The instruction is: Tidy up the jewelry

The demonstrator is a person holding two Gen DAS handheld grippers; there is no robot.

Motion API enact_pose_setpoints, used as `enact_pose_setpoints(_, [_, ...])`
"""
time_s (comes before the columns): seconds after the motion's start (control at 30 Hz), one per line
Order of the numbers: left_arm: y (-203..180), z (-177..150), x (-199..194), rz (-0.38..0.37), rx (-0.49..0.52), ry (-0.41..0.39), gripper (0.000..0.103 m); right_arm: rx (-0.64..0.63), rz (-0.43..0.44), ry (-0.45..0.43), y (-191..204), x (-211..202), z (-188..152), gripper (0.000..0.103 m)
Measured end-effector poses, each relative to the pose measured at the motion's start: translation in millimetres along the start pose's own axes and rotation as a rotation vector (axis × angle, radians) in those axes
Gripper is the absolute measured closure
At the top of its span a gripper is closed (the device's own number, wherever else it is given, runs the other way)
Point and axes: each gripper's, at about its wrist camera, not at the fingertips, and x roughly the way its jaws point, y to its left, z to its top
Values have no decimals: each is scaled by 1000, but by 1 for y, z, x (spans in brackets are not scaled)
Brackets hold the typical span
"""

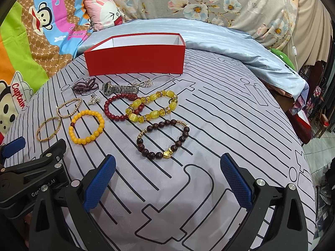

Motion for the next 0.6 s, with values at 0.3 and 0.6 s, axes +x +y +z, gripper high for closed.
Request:
enact_pose_setpoints(0.3, [0,-2,0,-2,-2,0,10,-1,2,1,0,0,0,7])
enact_pose_setpoints(0.6, [0,-3,1,-2,-1,3,10,-1,2,4,1,2,-1,7])
